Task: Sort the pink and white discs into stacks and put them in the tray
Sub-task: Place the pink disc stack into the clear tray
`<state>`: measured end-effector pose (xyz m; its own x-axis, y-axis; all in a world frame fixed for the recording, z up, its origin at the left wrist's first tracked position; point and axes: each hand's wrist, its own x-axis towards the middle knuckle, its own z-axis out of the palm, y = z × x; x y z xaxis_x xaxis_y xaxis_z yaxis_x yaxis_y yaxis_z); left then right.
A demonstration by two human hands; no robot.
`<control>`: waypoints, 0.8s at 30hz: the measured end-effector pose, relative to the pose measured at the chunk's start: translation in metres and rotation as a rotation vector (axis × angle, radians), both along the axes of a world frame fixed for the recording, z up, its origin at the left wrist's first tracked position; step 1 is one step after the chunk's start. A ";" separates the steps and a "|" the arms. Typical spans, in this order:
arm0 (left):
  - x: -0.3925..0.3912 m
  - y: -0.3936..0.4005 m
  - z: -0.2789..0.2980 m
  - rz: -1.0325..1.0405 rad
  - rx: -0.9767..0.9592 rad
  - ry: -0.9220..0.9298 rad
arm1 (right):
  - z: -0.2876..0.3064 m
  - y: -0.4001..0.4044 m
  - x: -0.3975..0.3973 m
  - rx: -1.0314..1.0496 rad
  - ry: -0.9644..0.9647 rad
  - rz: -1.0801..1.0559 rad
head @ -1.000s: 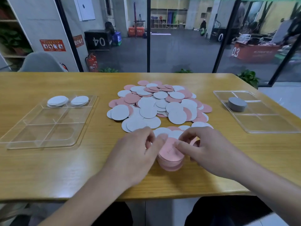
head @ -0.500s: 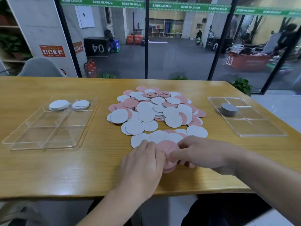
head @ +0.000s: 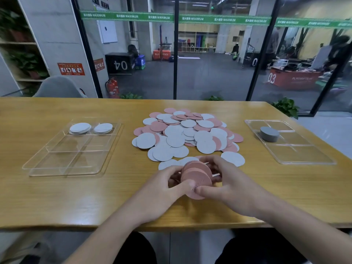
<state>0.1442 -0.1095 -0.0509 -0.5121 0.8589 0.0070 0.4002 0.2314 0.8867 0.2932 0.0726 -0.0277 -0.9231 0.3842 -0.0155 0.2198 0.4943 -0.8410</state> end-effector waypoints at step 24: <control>-0.002 -0.004 -0.008 -0.109 -0.191 0.317 | -0.046 0.001 0.004 0.560 0.126 0.203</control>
